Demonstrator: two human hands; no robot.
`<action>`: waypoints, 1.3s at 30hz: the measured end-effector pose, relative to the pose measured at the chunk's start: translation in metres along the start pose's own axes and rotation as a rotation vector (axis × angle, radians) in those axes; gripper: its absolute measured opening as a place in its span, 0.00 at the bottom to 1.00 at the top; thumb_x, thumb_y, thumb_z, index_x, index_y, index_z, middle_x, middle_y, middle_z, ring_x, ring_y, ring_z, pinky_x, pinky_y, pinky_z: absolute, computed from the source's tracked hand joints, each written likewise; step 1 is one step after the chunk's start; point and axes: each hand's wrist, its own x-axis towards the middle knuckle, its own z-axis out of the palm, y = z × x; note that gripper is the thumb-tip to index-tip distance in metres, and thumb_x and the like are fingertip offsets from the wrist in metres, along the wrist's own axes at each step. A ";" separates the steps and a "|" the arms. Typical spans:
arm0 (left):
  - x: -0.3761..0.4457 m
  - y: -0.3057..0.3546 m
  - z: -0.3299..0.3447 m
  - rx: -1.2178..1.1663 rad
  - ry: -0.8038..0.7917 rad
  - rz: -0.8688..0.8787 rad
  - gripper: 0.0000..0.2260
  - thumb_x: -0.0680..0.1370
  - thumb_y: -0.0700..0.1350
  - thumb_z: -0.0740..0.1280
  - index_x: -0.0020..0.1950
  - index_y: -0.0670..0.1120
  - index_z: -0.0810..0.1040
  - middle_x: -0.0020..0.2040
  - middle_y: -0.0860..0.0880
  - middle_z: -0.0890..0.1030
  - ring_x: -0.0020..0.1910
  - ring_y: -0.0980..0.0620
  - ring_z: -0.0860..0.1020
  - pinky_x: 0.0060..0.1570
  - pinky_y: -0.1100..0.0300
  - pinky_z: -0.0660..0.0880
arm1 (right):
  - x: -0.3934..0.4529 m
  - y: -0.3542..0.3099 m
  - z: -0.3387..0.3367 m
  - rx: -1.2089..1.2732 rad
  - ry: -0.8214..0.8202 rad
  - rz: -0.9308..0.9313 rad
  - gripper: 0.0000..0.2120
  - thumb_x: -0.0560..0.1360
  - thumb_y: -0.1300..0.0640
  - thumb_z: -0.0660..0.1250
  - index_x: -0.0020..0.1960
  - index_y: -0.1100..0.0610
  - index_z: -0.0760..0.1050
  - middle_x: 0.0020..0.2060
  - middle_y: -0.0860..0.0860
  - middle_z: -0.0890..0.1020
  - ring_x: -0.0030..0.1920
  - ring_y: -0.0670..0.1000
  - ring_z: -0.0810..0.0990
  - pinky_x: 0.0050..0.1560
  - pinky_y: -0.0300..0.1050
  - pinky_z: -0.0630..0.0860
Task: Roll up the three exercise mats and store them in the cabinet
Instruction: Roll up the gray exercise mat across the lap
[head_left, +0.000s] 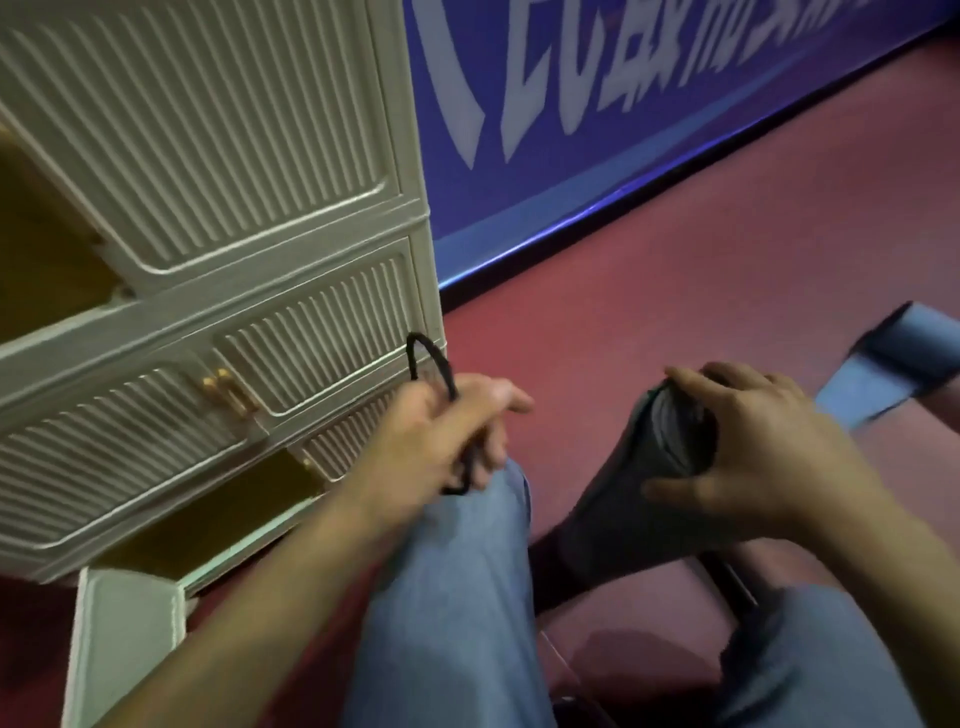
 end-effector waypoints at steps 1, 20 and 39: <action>-0.009 0.009 0.028 0.038 -0.133 0.006 0.15 0.80 0.55 0.65 0.51 0.45 0.84 0.33 0.47 0.81 0.29 0.50 0.76 0.29 0.62 0.71 | -0.010 0.001 0.004 0.028 0.015 0.035 0.58 0.52 0.23 0.61 0.79 0.42 0.58 0.68 0.48 0.70 0.64 0.59 0.72 0.59 0.56 0.77; 0.014 -0.028 0.108 1.347 -0.744 0.365 0.55 0.65 0.41 0.69 0.84 0.52 0.39 0.79 0.59 0.27 0.77 0.58 0.26 0.80 0.47 0.52 | -0.086 0.051 0.062 1.107 0.522 0.218 0.28 0.69 0.47 0.72 0.68 0.49 0.72 0.63 0.45 0.75 0.64 0.44 0.74 0.64 0.51 0.76; 0.018 -0.031 0.132 1.487 -0.707 0.683 0.39 0.65 0.74 0.69 0.70 0.56 0.70 0.71 0.57 0.70 0.80 0.47 0.55 0.73 0.49 0.68 | -0.146 0.052 0.118 1.270 0.668 0.388 0.16 0.77 0.52 0.64 0.35 0.59 0.66 0.27 0.50 0.65 0.30 0.42 0.64 0.33 0.47 0.66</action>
